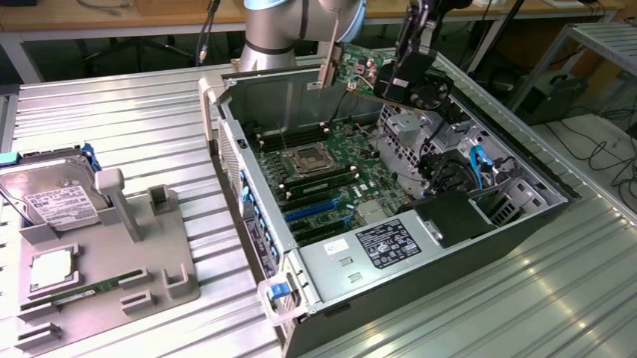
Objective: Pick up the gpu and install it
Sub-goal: 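Insert the gpu into the slot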
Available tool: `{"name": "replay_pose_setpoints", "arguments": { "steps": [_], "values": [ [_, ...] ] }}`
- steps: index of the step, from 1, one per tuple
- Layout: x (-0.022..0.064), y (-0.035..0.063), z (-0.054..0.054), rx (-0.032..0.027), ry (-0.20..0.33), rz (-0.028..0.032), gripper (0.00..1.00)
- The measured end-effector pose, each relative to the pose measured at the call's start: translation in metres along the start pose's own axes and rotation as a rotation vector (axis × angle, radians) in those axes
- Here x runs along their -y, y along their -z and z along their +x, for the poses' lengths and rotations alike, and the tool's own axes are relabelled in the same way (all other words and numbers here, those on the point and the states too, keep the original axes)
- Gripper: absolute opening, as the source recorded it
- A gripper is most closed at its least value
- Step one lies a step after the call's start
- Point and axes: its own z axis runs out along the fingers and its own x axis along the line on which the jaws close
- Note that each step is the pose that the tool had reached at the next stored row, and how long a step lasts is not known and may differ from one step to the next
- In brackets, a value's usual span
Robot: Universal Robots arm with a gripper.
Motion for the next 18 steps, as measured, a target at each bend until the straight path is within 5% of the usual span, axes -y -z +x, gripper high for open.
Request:
{"name": "replay_pose_setpoints", "arguments": {
  "steps": [5, 18],
  "values": [
    [0.0002, 0.0000, 0.0002, -0.0010, 0.027, -0.0003, 0.28],
    [0.0001, -0.0002, 0.0003, -0.0083, 0.257, -0.0033, 0.28]
  ]
}}
